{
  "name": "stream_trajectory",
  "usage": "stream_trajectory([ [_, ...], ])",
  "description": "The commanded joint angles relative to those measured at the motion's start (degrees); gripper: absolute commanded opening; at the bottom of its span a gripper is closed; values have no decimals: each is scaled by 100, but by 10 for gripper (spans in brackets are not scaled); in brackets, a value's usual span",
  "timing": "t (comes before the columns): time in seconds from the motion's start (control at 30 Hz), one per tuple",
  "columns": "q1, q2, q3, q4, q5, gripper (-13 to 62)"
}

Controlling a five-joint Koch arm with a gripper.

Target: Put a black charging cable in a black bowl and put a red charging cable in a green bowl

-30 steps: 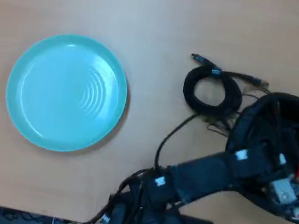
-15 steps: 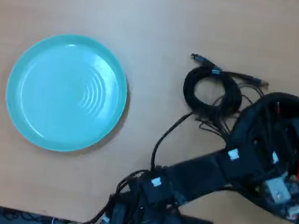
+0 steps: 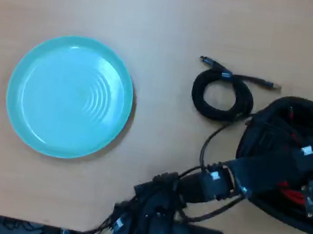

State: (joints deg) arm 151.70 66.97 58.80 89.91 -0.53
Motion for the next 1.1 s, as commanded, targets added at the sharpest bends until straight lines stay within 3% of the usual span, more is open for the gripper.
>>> stream_trajectory([
  [0.0, 132, -70, -53, 0, -35, 398],
  [0.27, 308, -123, 747, -97, -44, 398],
  [0.57, 413, -940, 686, -246, 9, 400],
  [0.97, 738, -976, 659, -246, 352, 374],
  [1.03, 738, -958, 650, -255, 413, 323],
  [1.07, 694, -932, 475, -369, 1125, -5],
])
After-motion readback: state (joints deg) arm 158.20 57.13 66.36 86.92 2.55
